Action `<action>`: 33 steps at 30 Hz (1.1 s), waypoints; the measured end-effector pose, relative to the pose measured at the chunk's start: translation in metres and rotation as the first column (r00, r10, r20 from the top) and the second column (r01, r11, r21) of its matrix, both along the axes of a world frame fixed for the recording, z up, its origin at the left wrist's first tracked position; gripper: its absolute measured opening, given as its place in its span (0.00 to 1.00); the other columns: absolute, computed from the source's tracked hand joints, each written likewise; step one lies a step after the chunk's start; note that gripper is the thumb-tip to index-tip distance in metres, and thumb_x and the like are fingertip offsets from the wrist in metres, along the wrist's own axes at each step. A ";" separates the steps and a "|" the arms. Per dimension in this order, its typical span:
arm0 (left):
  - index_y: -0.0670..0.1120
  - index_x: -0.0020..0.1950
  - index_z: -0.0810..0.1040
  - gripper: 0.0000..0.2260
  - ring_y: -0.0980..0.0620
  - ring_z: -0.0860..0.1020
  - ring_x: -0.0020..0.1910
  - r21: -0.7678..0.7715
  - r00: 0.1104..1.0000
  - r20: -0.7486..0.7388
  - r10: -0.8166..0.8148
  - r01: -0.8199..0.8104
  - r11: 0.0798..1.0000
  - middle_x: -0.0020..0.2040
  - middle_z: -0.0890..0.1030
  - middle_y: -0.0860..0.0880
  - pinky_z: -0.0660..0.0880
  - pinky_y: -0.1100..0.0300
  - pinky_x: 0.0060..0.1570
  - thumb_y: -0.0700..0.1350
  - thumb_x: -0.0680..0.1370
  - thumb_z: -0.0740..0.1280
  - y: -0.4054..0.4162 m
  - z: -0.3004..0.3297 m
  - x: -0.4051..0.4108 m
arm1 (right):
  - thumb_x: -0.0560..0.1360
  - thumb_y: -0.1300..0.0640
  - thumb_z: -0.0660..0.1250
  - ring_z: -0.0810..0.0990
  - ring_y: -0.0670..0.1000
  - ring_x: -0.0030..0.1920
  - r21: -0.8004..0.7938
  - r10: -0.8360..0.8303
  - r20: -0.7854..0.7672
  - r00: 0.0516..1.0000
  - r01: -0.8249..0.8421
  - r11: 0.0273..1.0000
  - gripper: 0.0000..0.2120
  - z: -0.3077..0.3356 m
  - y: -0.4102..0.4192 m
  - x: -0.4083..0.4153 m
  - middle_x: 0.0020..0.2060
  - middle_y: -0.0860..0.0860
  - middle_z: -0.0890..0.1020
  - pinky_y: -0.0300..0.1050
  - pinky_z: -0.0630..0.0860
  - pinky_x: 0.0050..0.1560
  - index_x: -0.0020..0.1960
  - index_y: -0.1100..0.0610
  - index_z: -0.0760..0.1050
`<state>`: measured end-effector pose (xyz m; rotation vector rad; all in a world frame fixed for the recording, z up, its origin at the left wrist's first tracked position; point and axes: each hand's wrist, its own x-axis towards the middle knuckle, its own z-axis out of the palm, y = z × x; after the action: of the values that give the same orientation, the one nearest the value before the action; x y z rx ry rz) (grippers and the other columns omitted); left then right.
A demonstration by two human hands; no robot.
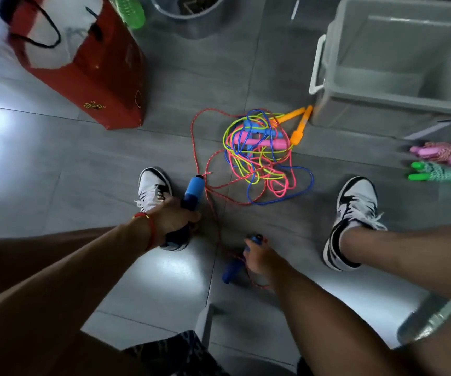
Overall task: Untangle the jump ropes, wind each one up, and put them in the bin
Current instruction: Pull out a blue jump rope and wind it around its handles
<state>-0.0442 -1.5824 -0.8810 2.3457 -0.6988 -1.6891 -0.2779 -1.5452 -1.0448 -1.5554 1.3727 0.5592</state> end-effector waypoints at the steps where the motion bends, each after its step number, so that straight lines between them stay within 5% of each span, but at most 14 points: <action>1: 0.38 0.42 0.76 0.06 0.48 0.75 0.26 0.000 0.999 -0.034 0.016 -0.016 1.000 0.32 0.77 0.43 0.73 0.59 0.28 0.36 0.79 0.68 -0.002 0.000 -0.003 | 0.84 0.50 0.56 0.70 0.60 0.71 0.005 -0.080 0.022 0.997 0.080 0.997 0.21 -0.006 -0.005 -0.002 0.70 0.60 0.73 0.50 0.67 0.71 0.75 0.54 0.69; 4: 0.44 0.48 0.75 0.04 0.46 0.73 0.28 -0.071 0.980 -0.165 0.110 -0.123 0.990 0.33 0.73 0.43 0.74 0.57 0.28 0.41 0.80 0.69 -0.006 0.000 -0.009 | 0.80 0.53 0.66 0.81 0.58 0.55 -0.098 -0.314 0.190 0.930 0.336 0.937 0.08 0.009 -0.038 -0.009 0.53 0.57 0.84 0.47 0.75 0.53 0.54 0.55 0.81; 6: 0.50 0.50 0.76 0.09 0.46 0.73 0.32 -0.160 0.981 -0.167 0.100 -0.127 0.979 0.34 0.74 0.45 0.73 0.51 0.34 0.50 0.73 0.73 -0.009 0.002 -0.009 | 0.75 0.55 0.72 0.80 0.51 0.43 -0.231 -0.374 0.331 0.866 0.459 0.858 0.05 0.027 -0.059 -0.012 0.41 0.50 0.82 0.43 0.72 0.41 0.43 0.53 0.76; 8: 0.50 0.52 0.76 0.15 0.48 0.73 0.31 -0.231 0.982 -0.153 0.107 -0.141 0.963 0.32 0.76 0.48 0.70 0.54 0.34 0.52 0.69 0.73 -0.017 0.006 -0.011 | 0.72 0.59 0.73 0.76 0.51 0.39 -0.370 -0.390 0.451 0.803 0.566 0.737 0.11 0.055 -0.081 -0.012 0.38 0.48 0.77 0.44 0.68 0.39 0.41 0.53 0.70; 11: 0.47 0.49 0.72 0.05 0.50 0.70 0.24 -0.289 0.991 -0.071 0.112 -0.128 0.949 0.31 0.77 0.47 0.68 0.62 0.24 0.45 0.79 0.69 -0.037 0.028 -0.018 | 0.70 0.63 0.72 0.74 0.57 0.38 -0.650 -0.285 0.535 0.795 0.603 0.462 0.12 0.107 -0.114 -0.007 0.39 0.51 0.72 0.49 0.68 0.38 0.41 0.56 0.68; 14: 0.43 0.51 0.74 0.05 0.51 0.70 0.25 -0.437 0.992 -0.051 0.119 -0.129 0.890 0.36 0.77 0.43 0.70 0.62 0.24 0.43 0.80 0.68 -0.053 0.058 -0.024 | 0.69 0.61 0.70 0.75 0.56 0.38 -0.665 -0.116 0.673 0.730 0.667 0.335 0.11 0.173 -0.134 0.001 0.39 0.52 0.72 0.52 0.72 0.40 0.42 0.56 0.67; 19: 0.43 0.53 0.75 0.03 0.49 0.77 0.34 -0.684 0.987 -0.159 -0.035 -0.085 0.724 0.40 0.77 0.43 0.77 0.58 0.35 0.41 0.81 0.67 -0.062 0.130 -0.051 | 0.69 0.64 0.72 0.83 0.52 0.41 -0.368 -0.062 0.884 0.463 0.772 0.518 0.24 0.284 -0.142 -0.006 0.49 0.55 0.81 0.45 0.79 0.40 0.56 0.48 0.64; 23: 0.47 0.56 0.77 0.05 0.47 0.83 0.49 -0.633 0.881 -0.427 -0.203 -0.132 0.763 0.50 0.84 0.47 0.81 0.42 0.52 0.45 0.83 0.64 -0.052 0.182 -0.069 | 0.72 0.69 0.72 0.85 0.56 0.44 -0.207 -0.080 0.916 0.392 0.637 0.743 0.31 0.355 -0.147 -0.025 0.49 0.53 0.83 0.52 0.84 0.43 0.67 0.48 0.63; 29: 0.49 0.68 0.75 0.16 0.41 0.81 0.60 -0.455 0.648 -0.712 -0.270 -0.133 0.880 0.60 0.82 0.42 0.78 0.31 0.49 0.47 0.80 0.64 -0.048 0.221 -0.090 | 0.75 0.67 0.73 0.86 0.52 0.49 -0.145 -0.117 0.900 0.420 0.542 0.828 0.29 0.401 -0.159 -0.054 0.59 0.54 0.81 0.48 0.82 0.42 0.72 0.54 0.68; 33: 0.48 0.70 0.72 0.19 0.39 0.81 0.60 -0.475 0.620 -0.728 -0.292 -0.149 0.867 0.59 0.81 0.40 0.82 0.41 0.44 0.43 0.79 0.66 -0.050 0.223 -0.104 | 0.73 0.63 0.75 0.85 0.50 0.48 -0.199 -0.061 0.893 0.445 0.514 0.834 0.26 0.405 -0.174 -0.070 0.56 0.50 0.82 0.52 0.82 0.45 0.67 0.49 0.71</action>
<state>-0.1481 -1.6328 -0.6582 1.0414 -0.8866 -2.0038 -0.3480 -1.7192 -0.6394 -1.5177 0.9115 -0.8015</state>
